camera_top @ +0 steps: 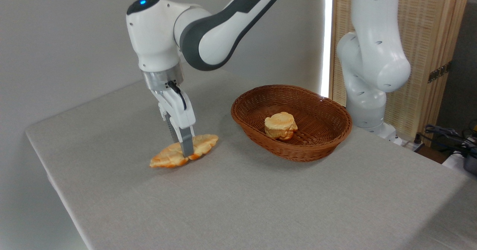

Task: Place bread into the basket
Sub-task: 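Lift the bread slice and carry it over the wicker basket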

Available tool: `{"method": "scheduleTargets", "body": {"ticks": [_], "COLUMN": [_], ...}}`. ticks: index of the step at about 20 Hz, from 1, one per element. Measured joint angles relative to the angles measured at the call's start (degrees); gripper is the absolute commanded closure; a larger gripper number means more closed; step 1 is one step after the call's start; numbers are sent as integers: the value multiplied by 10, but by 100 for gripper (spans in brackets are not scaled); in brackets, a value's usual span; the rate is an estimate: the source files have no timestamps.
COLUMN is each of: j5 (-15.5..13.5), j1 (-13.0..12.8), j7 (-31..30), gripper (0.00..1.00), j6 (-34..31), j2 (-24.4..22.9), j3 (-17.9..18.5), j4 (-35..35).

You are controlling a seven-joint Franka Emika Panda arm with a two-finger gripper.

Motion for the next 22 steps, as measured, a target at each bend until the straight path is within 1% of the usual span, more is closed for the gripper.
{"method": "scheduleTargets", "body": {"ticks": [4,6,9,12,14,17,19,20,22], "j5": [0,0,0,0,0,0,0,-1,-3], "j1": [0,0,1,3,6,11,13,13,13], "j7": [-1,-4,-26,-28,-28,-28,-28,-28,-31], "gripper": [49,48,47,44,44,43,33,30,11], "j6": [-9,-41,-92,-165,-206,-239,-259,-269,-287], "j2": [-40,-66,-102,-137,-159,-188,-203,-207,-211], "j3": [0,1,2,7,8,8,8,8,8], "j4": [6,6,5,2,-9,-41,-62,-70,-85]}}
